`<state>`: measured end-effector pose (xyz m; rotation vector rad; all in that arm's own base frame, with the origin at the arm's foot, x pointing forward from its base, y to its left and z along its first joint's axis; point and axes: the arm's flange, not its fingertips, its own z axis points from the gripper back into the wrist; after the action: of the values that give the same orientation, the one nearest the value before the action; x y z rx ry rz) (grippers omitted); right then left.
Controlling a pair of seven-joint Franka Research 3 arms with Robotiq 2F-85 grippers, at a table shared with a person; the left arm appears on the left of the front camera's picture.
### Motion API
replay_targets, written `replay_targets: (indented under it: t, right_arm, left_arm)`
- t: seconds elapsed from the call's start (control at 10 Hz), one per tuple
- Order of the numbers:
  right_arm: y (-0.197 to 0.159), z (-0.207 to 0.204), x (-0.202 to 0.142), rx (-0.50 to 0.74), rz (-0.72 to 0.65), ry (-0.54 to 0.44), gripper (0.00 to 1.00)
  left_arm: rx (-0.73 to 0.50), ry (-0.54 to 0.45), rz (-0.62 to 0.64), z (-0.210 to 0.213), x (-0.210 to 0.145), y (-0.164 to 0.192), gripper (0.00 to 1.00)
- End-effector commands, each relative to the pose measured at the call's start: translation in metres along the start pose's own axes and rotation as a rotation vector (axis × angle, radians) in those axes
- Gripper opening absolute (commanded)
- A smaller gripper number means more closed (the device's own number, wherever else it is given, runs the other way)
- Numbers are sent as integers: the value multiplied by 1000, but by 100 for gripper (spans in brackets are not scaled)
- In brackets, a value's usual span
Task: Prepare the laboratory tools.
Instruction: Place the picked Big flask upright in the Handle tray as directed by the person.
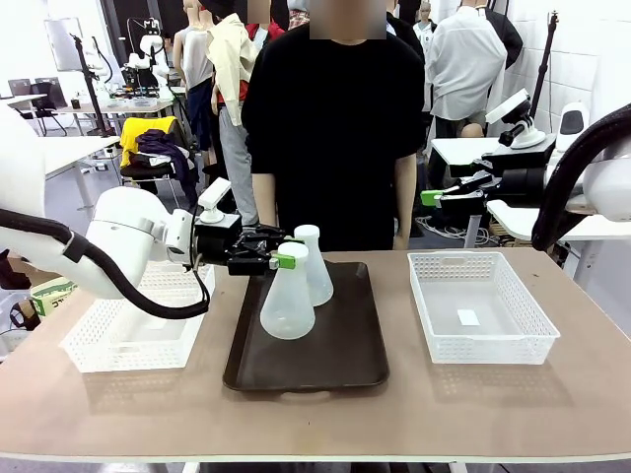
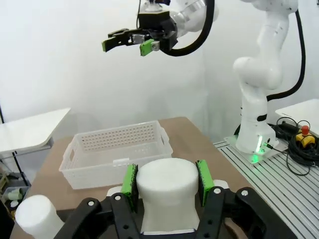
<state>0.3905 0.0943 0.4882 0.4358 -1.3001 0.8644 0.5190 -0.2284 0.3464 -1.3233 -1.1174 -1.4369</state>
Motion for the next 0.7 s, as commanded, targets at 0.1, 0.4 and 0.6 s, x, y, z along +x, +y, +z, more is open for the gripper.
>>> replay_targets:
  t: [0.1, 0.4, 0.6]
  right_arm:
    - [1, 0, -2, 6, -15, -6, 100]
    - [1, 0, -2, 6, -15, -6, 100]
    - [1, 0, -2, 6, -15, -6, 100]
  left_arm:
    - [7, -18, 25, 6, -8, 11, 30]
    - [-8, -6, 75, 11, -19, 15, 90]
    - [-10, 4, 90, 13, -19, 14, 100]
